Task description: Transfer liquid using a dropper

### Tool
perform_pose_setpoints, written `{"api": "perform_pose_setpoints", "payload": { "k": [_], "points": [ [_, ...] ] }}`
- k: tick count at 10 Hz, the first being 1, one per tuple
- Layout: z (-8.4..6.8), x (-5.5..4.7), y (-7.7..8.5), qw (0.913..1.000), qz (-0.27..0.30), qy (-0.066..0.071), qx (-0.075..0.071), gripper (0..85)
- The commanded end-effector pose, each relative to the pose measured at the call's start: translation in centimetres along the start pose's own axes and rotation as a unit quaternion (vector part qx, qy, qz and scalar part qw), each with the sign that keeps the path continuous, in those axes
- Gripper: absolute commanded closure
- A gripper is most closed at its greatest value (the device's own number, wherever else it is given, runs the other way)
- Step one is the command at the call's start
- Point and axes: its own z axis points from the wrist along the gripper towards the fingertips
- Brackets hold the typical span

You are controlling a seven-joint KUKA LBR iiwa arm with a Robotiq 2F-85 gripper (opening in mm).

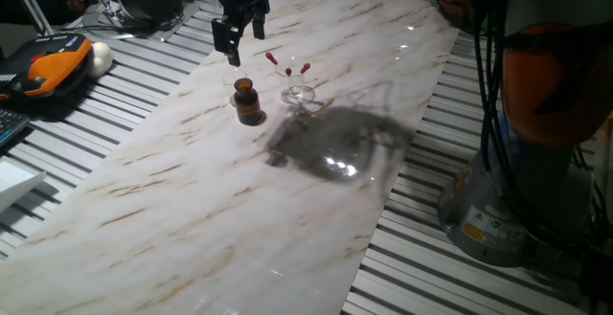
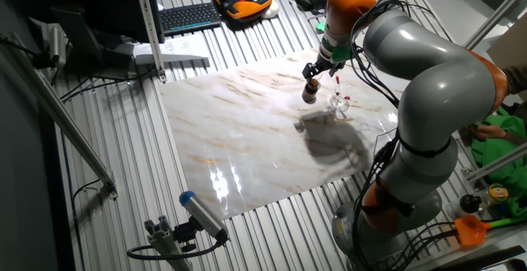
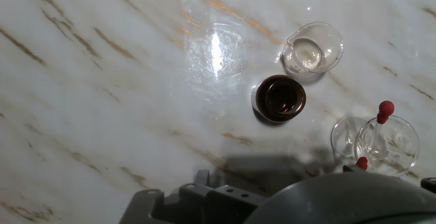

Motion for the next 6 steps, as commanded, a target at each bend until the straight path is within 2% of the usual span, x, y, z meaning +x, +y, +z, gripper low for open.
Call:
{"api": "perform_pose_setpoints", "payload": {
  "k": [1,6],
  "points": [
    [-0.02,0.00,-0.03,0.9903,-0.056,0.114,0.057,85.0],
    [-0.02,0.02,-0.06,0.9898,-0.064,0.115,0.055,85.0]
  ]
}}
